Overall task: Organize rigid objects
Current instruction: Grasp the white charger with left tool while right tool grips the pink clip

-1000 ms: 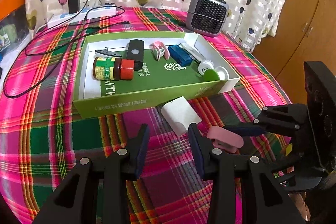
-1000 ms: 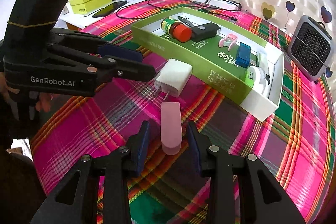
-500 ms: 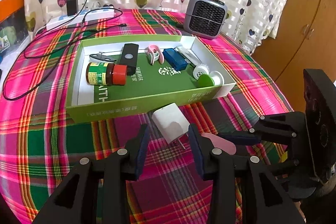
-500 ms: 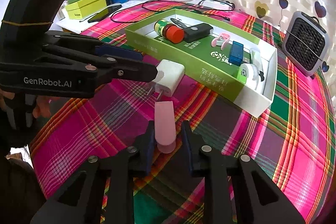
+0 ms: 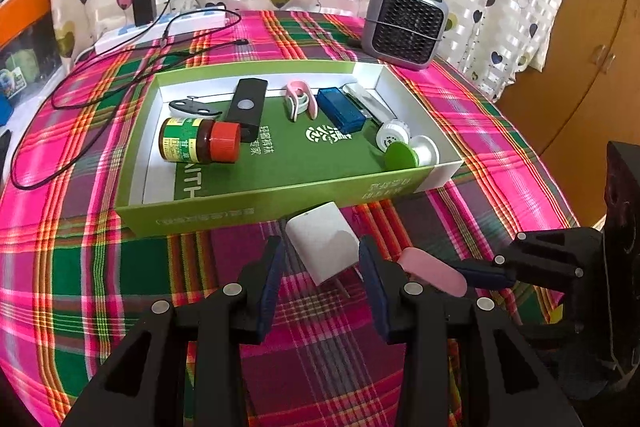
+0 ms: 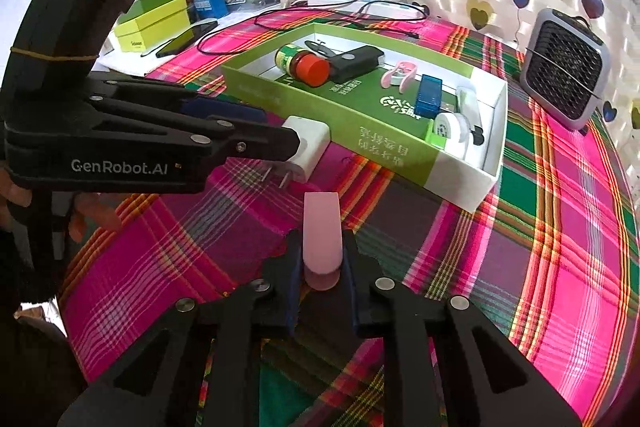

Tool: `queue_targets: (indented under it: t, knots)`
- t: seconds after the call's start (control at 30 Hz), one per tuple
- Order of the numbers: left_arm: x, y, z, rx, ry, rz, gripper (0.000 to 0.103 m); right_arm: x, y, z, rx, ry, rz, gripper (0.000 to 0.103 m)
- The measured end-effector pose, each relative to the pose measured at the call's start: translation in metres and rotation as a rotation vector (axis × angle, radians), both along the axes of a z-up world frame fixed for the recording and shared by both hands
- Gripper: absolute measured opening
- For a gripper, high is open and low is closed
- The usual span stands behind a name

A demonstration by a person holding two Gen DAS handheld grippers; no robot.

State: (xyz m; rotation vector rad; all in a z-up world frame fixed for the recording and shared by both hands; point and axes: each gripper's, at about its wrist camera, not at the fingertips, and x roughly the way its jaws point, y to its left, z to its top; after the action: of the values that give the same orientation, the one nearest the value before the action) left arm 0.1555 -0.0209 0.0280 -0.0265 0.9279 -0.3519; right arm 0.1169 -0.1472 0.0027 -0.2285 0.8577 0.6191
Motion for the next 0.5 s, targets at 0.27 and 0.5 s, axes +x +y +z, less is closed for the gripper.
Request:
queue_targets:
  t: [0.27,0.5]
  knots:
    - [0.005,-0.011,-0.003,0.019,0.010,0.012,0.038,-0.001,-0.005,0.000,0.010,-0.001,-0.032,0.019]
    - [0.008,-0.017,-0.007,0.049,0.022,0.035,0.039,0.001,-0.006,0.002,0.018,-0.002,-0.052,0.018]
